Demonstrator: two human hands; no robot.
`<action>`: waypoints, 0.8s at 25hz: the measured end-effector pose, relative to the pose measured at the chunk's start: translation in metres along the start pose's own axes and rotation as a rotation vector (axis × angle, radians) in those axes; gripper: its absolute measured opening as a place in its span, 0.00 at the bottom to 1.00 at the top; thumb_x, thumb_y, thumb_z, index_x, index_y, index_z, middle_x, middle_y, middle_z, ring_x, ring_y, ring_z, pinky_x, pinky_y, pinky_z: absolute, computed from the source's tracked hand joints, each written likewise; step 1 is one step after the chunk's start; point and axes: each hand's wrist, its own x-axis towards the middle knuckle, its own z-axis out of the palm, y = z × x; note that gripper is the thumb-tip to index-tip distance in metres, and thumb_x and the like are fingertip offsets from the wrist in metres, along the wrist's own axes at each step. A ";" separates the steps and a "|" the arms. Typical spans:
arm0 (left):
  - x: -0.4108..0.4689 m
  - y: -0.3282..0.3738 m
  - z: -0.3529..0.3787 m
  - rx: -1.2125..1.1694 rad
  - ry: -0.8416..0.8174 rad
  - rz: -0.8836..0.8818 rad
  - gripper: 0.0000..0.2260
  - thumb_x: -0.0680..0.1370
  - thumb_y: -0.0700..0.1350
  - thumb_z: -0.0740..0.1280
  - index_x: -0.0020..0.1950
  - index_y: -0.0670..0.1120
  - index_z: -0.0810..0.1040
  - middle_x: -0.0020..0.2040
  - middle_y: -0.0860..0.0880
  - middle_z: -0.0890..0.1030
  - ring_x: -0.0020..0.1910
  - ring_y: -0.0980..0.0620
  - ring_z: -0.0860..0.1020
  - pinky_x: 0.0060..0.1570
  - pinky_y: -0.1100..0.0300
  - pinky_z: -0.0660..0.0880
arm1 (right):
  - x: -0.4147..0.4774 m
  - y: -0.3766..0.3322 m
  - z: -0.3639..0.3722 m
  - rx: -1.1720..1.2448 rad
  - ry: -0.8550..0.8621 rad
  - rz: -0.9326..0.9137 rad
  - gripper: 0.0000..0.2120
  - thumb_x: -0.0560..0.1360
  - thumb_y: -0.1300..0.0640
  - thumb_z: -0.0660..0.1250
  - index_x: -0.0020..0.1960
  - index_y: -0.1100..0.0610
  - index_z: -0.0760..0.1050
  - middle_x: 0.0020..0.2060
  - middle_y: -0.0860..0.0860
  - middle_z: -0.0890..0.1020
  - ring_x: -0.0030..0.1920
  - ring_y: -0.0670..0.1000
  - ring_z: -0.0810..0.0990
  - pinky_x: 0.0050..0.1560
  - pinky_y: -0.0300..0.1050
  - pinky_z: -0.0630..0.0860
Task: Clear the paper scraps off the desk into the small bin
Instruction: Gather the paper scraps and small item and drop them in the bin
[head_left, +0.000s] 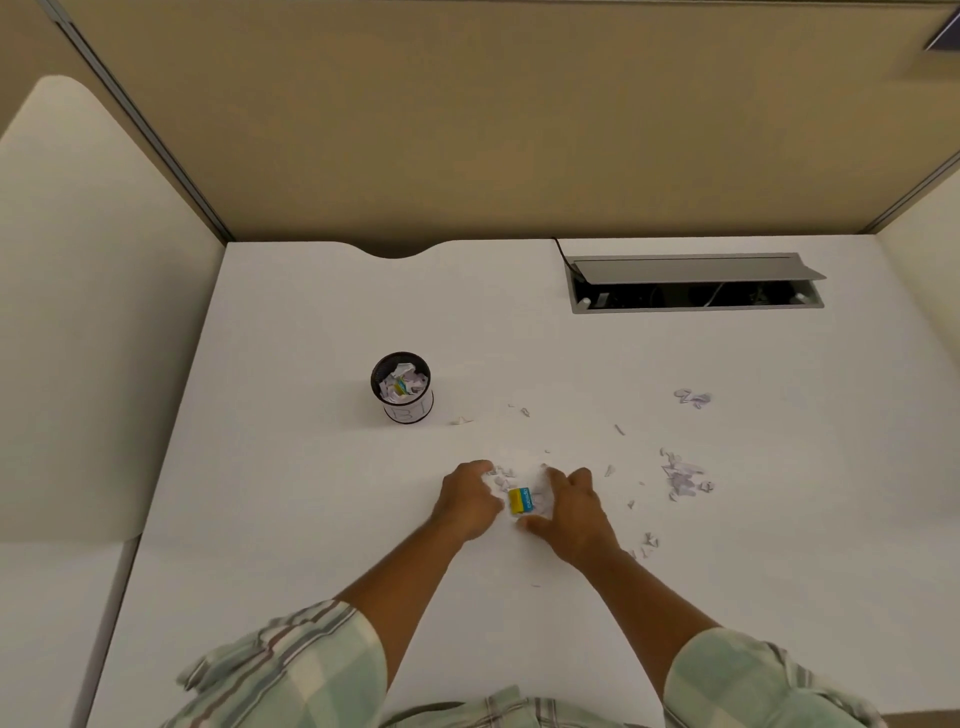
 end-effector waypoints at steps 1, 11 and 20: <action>0.002 0.003 0.002 0.009 0.001 0.009 0.25 0.73 0.39 0.75 0.69 0.47 0.77 0.63 0.46 0.81 0.56 0.49 0.80 0.52 0.64 0.73 | 0.002 -0.007 0.004 0.004 -0.011 -0.015 0.41 0.70 0.42 0.77 0.76 0.51 0.63 0.61 0.54 0.67 0.60 0.58 0.77 0.60 0.51 0.79; 0.007 0.000 0.016 -0.109 -0.011 0.021 0.12 0.77 0.38 0.71 0.61 0.43 0.84 0.55 0.42 0.86 0.51 0.44 0.84 0.54 0.50 0.83 | 0.017 -0.035 0.011 0.129 0.017 -0.056 0.10 0.71 0.57 0.77 0.50 0.57 0.81 0.44 0.52 0.83 0.42 0.49 0.81 0.39 0.33 0.75; 0.001 -0.006 -0.018 -0.558 -0.124 -0.136 0.12 0.72 0.33 0.76 0.55 0.39 0.84 0.48 0.40 0.86 0.45 0.44 0.87 0.48 0.49 0.85 | 0.022 -0.039 -0.001 0.264 -0.019 -0.096 0.11 0.65 0.58 0.82 0.46 0.54 0.84 0.38 0.46 0.83 0.40 0.47 0.80 0.39 0.33 0.72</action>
